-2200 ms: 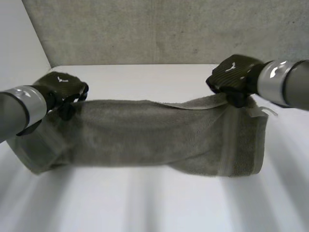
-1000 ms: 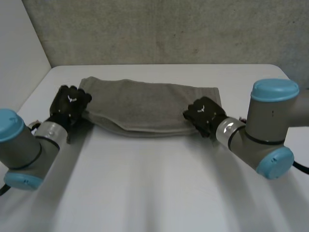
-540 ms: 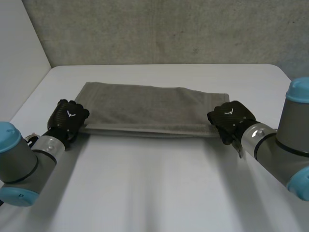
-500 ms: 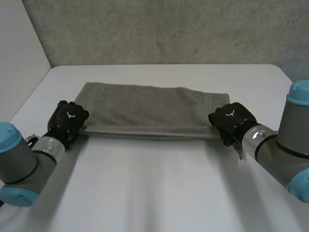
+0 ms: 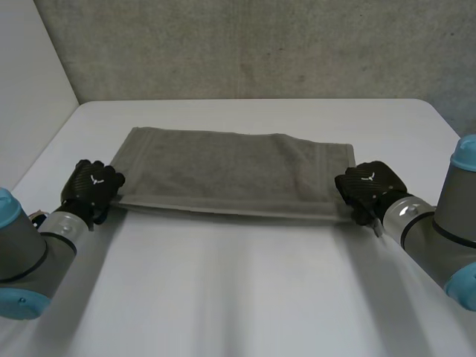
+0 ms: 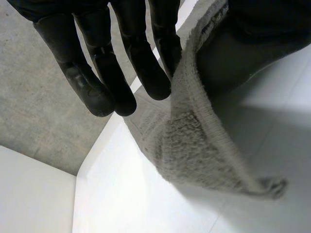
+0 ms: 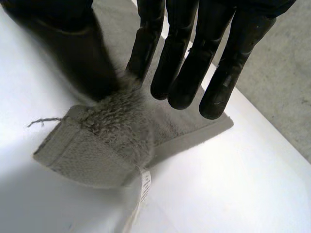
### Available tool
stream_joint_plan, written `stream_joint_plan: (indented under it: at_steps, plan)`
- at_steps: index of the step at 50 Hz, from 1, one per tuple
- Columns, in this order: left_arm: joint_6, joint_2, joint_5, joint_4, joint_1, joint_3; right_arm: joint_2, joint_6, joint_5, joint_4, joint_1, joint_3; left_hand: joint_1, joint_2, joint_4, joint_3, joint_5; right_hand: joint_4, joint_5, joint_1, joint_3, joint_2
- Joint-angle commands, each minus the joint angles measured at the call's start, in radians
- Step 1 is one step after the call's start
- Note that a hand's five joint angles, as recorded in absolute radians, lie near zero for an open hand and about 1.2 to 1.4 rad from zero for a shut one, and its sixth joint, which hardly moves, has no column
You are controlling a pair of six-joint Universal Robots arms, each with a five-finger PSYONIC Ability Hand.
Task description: Fold the towel.
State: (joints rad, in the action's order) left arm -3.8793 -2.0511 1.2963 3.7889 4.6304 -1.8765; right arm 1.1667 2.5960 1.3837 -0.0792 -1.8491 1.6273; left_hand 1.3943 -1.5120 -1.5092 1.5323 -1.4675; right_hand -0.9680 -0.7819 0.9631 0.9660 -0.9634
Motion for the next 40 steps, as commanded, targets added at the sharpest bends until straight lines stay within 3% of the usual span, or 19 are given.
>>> stream_joint_plan:
  at_steps: [1, 18, 25, 40]
  plan:
    - [0.001, 0.012, 0.0, -0.014, 0.018, -0.015, -0.018, -0.001, 0.003, 0.007, 0.002, 0.002, 0.002, 0.116, 0.113, -0.136, 0.246, 0.327, 0.316, -0.322, -0.325, 0.323]
    - [0.001, 0.014, -0.002, -0.014, 0.018, -0.019, 0.059, -0.004, 0.008, 0.018, -0.006, 0.089, 0.002, 0.116, 0.113, -0.136, 0.246, 0.396, 0.384, -0.391, -0.394, 0.391]
    - [0.001, 0.013, -0.003, -0.014, 0.019, -0.019, 0.094, -0.01, -0.011, 0.026, -0.064, 0.149, 0.002, 0.116, 0.113, -0.136, 0.246, 0.387, 0.375, -0.382, -0.385, 0.382]
    - [0.0, 0.011, -0.005, -0.014, 0.018, -0.019, 0.022, -0.053, -0.011, 0.033, -0.075, 0.134, 0.002, 0.116, 0.113, -0.136, 0.246, 0.363, 0.352, -0.358, -0.361, 0.359]
